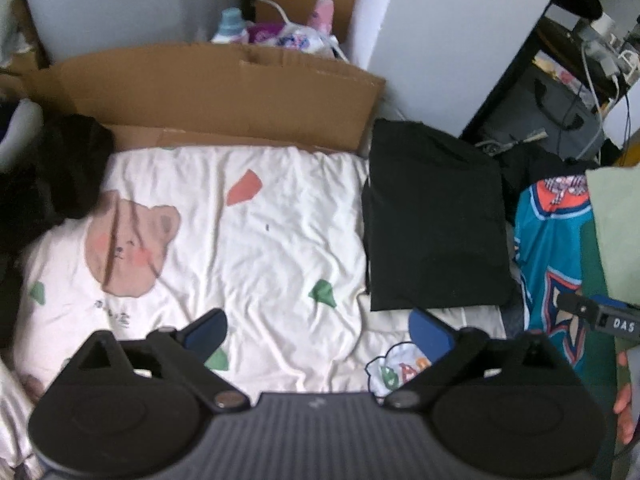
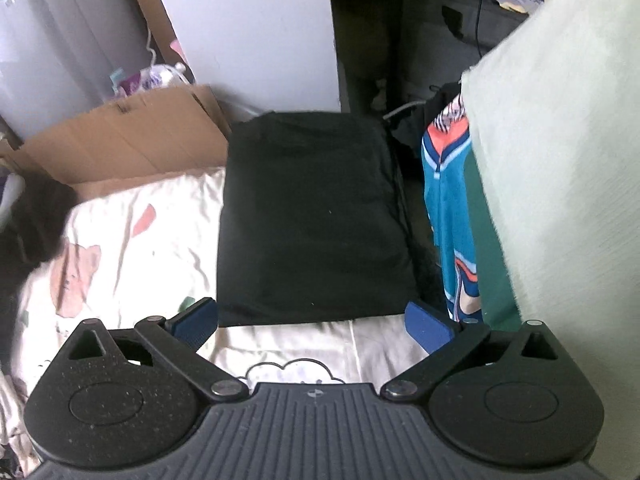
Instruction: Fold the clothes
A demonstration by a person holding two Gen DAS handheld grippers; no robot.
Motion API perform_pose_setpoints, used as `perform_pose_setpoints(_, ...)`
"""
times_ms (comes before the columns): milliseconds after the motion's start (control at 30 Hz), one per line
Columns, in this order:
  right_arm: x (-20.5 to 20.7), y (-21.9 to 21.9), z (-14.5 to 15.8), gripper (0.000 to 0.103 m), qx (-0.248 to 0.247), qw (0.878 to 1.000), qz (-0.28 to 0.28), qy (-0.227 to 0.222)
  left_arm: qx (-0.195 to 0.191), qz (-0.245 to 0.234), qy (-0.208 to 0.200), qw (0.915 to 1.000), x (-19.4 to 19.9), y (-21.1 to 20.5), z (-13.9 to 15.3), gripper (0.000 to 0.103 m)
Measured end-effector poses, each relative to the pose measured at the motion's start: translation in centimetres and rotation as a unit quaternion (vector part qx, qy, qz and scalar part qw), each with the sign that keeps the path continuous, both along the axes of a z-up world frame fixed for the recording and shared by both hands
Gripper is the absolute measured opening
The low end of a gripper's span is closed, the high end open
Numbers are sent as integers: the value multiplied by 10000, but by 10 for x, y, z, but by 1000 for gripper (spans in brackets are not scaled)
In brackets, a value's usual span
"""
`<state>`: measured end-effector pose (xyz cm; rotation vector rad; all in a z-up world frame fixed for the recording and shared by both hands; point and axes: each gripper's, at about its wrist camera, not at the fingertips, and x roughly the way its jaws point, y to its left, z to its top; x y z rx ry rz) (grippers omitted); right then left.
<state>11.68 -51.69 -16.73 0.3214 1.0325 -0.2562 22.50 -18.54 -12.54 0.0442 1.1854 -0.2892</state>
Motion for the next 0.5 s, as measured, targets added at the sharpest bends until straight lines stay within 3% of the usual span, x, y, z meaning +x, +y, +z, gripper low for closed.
perform_pose_setpoints(200, 1, 5, 31, 102, 190, 9996, 179, 138, 36, 57, -16, 10000, -11, 27, 33, 100)
perform_pose_setpoints(500, 0, 20, 78, 102, 292, 9992, 269, -22, 164, 233, -8, 9996, -25, 72, 71, 101)
